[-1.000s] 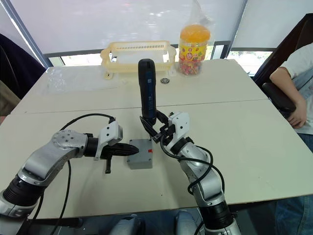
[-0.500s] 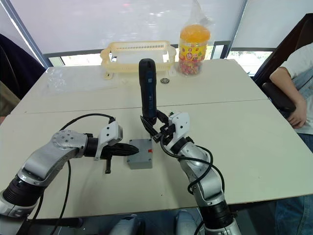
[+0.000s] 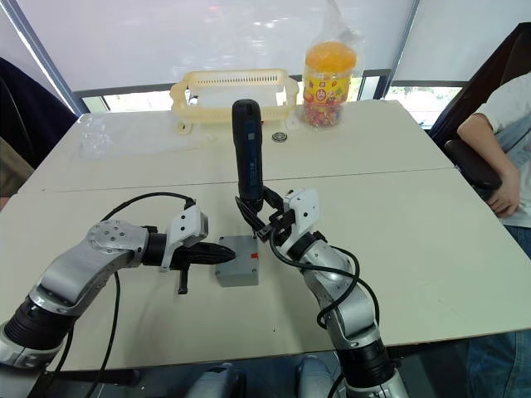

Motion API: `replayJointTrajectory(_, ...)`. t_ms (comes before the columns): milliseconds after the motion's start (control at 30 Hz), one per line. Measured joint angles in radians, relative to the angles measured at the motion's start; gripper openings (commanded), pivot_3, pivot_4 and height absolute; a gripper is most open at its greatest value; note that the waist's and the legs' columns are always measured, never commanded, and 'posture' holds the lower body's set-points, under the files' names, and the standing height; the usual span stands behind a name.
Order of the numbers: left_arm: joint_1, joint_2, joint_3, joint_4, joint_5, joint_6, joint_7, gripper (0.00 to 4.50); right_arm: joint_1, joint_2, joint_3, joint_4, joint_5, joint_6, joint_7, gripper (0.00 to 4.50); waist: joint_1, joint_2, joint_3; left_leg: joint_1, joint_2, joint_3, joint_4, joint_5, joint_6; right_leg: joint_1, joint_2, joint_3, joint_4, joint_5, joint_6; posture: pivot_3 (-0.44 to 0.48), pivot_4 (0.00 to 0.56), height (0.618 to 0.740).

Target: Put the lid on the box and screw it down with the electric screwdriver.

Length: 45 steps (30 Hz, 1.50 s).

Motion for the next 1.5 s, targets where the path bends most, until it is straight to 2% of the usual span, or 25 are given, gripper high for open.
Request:
replayJointTrajectory(300, 0.003, 0.001, 0.0, -0.003, 0.0, 0.0, 0.0, 0.06, 0.0, 0.0, -0.001, -0.003, 0.0, 0.001, -0.002, 1.78, 0.0, 0.0, 0.0, 0.0, 0.0, 0.0, 0.0, 0.0, 0.0, 0.0, 0.0, 0.0, 0.0, 0.0, 0.0, 0.0, 0.15, 0.74)
replayJointTrajectory(600, 0.003, 0.003, 0.0, -0.005, -0.001, -0.001, 0.0, 0.06, 0.006, 0.004, 0.009, -0.082, 0.012, 0.028, -0.008, 1.78, 0.0, 0.0, 0.0, 0.0, 0.0, 0.0, 0.0, 0.0, 0.0, 0.0, 0.0, 0.0, 0.0, 0.0, 0.0, 0.0, 0.15, 0.74)
replayJointTrajectory(1500, 0.003, 0.004, 0.0, -0.007, -0.001, 0.001, 0.0, 0.06, 0.025, 0.005, 0.012, -0.014, -0.024, -0.035, -0.003, 1.78, 0.0, 0.0, 0.0, 0.0, 0.0, 0.0, 0.0, 0.0, 0.0, 0.0, 0.0, 0.0, 0.0, 0.0, 0.0, 0.0, 0.15, 0.74)
